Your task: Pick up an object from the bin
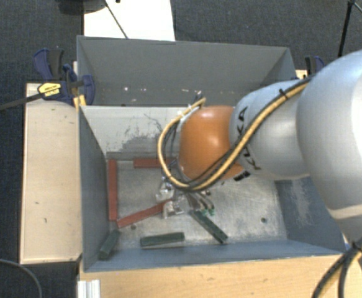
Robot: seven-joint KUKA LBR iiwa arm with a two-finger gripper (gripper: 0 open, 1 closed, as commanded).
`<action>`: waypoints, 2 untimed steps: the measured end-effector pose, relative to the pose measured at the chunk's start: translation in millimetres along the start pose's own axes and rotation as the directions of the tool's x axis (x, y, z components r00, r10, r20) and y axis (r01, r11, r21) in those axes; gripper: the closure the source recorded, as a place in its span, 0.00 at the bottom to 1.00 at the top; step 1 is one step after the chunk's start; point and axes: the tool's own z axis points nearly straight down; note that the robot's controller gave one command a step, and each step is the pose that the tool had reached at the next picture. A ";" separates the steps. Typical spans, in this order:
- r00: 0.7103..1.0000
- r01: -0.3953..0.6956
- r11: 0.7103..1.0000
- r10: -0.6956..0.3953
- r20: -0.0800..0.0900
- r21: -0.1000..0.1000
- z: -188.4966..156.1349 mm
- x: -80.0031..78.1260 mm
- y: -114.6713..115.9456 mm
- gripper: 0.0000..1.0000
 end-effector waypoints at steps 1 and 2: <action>1.000 -0.002 1.000 0.002 0.000 0.000 0.0 0.0 0.0 1.00; 1.000 0.016 1.000 -0.016 -0.007 0.001 -154.4 -6.8 8.0 1.00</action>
Offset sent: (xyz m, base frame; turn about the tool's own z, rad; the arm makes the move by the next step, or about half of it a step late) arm 0.0016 0.0081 0.1527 -0.0243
